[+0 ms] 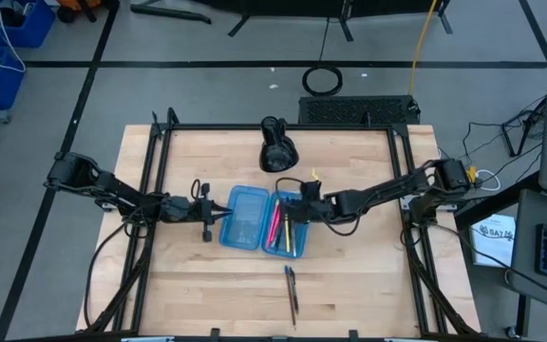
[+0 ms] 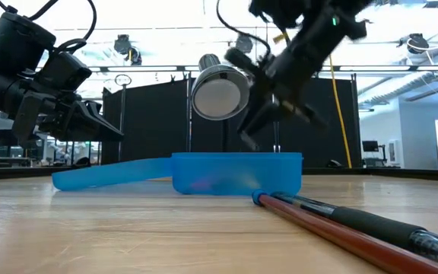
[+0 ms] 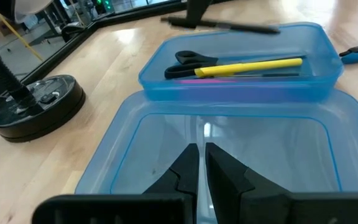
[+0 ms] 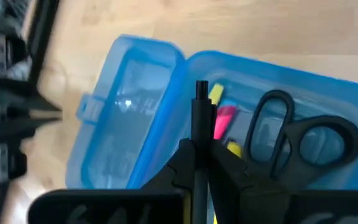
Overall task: Pick & place school supplies into a supply box
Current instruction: Put the right black pen into the blue supply box
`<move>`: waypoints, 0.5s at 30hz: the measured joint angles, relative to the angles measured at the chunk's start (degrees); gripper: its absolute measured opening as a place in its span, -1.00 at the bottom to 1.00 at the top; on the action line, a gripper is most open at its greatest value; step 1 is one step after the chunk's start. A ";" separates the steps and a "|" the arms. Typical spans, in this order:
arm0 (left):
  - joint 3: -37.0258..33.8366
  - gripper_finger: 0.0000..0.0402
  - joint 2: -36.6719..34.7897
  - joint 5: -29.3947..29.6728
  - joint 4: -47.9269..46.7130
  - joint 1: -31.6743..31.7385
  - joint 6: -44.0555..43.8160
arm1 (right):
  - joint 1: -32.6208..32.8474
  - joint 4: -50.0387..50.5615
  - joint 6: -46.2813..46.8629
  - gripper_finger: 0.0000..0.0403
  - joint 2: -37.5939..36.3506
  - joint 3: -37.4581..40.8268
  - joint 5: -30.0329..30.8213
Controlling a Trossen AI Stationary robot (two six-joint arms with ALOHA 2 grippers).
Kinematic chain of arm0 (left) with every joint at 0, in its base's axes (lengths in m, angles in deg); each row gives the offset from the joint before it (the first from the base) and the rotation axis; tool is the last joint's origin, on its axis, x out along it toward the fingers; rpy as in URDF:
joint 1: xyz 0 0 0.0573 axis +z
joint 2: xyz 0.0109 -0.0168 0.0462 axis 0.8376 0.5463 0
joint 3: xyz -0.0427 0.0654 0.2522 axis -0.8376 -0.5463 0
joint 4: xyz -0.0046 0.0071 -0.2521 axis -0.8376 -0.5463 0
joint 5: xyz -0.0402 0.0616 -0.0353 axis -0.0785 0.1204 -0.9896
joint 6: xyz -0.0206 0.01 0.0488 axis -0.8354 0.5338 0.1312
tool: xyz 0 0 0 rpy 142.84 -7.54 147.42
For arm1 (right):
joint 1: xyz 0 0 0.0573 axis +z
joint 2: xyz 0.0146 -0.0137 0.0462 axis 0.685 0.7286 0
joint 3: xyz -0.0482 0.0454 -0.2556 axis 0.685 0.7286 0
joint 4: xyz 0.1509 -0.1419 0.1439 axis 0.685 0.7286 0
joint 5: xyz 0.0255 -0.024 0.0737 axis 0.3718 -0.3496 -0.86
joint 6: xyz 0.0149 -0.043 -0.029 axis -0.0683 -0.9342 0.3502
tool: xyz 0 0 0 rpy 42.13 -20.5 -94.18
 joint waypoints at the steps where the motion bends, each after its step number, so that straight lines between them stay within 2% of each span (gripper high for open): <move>1: -0.02 -0.82 0.00 0.00 0.00 0.00 0.03 | -0.34 -3.01 0.72 -0.92 0.00 1.81 0.04; 4: 0.00 -0.82 0.00 0.00 0.02 0.00 0.63 | -0.97 -9.55 3.44 -0.92 0.00 6.19 0.31; 15: -0.01 -0.82 0.00 0.00 0.04 0.00 1.49 | -2.50 -7.65 6.40 -0.92 -0.02 9.20 -0.15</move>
